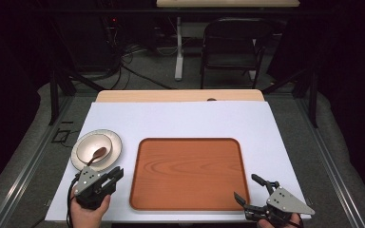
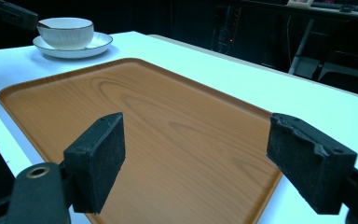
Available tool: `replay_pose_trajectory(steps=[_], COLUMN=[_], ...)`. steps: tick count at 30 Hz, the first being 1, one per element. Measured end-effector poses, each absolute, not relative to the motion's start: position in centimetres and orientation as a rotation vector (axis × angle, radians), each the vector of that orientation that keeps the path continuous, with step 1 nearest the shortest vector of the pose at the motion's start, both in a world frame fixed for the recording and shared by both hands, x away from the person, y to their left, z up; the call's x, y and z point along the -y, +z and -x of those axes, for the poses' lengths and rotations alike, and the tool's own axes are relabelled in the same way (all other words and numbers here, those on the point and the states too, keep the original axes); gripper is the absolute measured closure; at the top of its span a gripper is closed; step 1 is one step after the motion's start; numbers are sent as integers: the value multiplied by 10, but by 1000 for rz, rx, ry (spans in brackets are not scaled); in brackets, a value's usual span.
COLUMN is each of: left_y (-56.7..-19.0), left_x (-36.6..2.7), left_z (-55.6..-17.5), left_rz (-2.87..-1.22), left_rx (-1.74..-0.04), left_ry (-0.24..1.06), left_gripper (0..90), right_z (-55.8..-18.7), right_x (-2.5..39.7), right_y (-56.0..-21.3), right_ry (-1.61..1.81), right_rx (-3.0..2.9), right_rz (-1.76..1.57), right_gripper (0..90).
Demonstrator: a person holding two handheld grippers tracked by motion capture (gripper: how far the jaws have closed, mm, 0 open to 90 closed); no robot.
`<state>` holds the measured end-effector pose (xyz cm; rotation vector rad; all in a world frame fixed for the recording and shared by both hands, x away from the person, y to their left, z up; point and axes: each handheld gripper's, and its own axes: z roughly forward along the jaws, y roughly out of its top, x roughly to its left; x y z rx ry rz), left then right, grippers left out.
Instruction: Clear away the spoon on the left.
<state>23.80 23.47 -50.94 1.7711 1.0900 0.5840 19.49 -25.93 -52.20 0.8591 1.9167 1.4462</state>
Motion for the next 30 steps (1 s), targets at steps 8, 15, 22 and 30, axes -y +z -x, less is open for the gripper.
replay_pose_trajectory(steps=[8,15,22,30], left_y=[-506,-505,-504,-505], left_x=[-237,-247,-258,-269], left_z=[-237,-239,-240,-242], left_rz=[-1768,-1746,-1720,-1714], left_rx=[-1171,-1248,-1313,-1372], left_ry=[635,653,667,664], left_gripper=[880,896,897,898], right_z=[-195,-195,-196,-196], right_x=[259,259,259,259], right_y=[-522,-523,-523,-523], right_ry=[1441,1434,1432,1431], right_rx=[-1919,-1926,-1928,-1929], right_rz=[-858,-862,-864,-864], right_gripper=[189,189,189,189])
